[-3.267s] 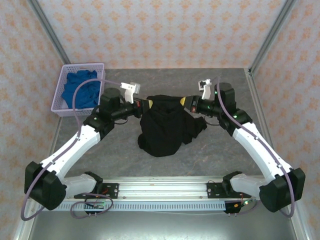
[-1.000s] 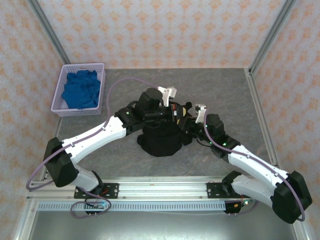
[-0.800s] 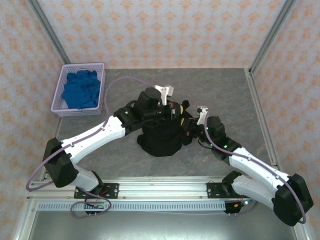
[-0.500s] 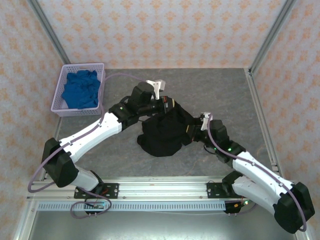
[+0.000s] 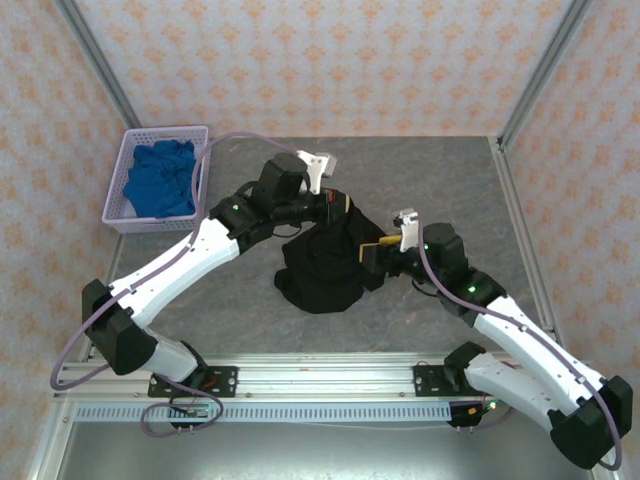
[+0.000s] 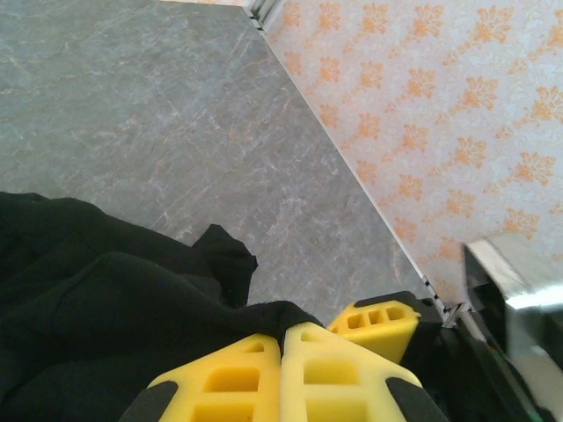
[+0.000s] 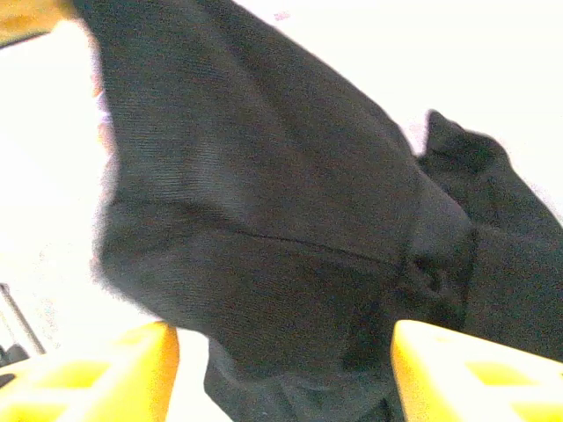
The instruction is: Fold the inside-out t-shirt
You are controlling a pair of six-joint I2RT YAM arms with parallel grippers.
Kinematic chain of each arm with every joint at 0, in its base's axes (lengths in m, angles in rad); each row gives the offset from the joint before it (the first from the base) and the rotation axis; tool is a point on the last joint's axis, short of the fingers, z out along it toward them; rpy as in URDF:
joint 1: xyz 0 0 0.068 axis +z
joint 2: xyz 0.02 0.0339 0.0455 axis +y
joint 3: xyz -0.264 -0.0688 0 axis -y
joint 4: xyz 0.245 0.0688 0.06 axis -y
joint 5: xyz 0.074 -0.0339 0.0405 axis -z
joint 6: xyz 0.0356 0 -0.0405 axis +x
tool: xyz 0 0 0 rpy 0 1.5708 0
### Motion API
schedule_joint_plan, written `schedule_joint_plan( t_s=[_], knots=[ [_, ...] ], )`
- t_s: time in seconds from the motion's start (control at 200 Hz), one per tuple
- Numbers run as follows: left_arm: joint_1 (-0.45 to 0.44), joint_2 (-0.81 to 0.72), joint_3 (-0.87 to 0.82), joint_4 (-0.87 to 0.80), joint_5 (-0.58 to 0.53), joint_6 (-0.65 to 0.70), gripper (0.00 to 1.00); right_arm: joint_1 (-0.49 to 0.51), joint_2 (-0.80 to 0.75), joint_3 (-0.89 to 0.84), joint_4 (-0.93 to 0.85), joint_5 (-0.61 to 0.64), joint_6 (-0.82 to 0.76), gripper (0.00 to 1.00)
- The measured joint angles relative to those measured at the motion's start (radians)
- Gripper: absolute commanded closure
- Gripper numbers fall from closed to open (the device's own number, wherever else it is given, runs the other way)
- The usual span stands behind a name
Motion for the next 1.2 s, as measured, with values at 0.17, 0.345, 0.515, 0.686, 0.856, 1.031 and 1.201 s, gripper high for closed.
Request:
schedule_joint_plan(
  t_s=[0.17, 0.345, 0.515, 0.686, 0.856, 1.031, 1.201],
  knots=[
    [0.0, 0.0, 0.004, -0.023, 0.001, 0.009, 1.0, 0.048, 0.023, 0.084, -0.016, 0.031, -0.055, 0.29],
    [-0.003, 0.0, 0.004, -0.033, 0.001, 0.011, 1.0, 0.09, 0.121, 0.149, -0.012, 0.109, -0.076, 0.29],
    [-0.014, 0.001, 0.017, -0.043, 0.001, 0.011, 1.0, 0.182, 0.224, 0.15, 0.014, 0.236, -0.076, 0.46],
    [-0.015, 0.001, 0.019, -0.048, -0.006, 0.011, 1.0, 0.199, 0.251, 0.135, 0.06, 0.329, -0.066, 1.0],
    [-0.005, 0.001, 0.019, -0.058, -0.047, 0.011, 1.0, 0.136, 0.159, 0.09, 0.051, 0.328, -0.043, 1.0],
    [0.006, 0.001, 0.007, -0.055, -0.06, 0.037, 1.0, -0.05, 0.08, 0.081, 0.032, 0.188, 0.027, 1.0],
    [0.007, 0.001, -0.005, -0.052, -0.083, 0.085, 0.7, -0.15, 0.107, 0.061, 0.032, 0.027, 0.113, 1.0]
  ],
)
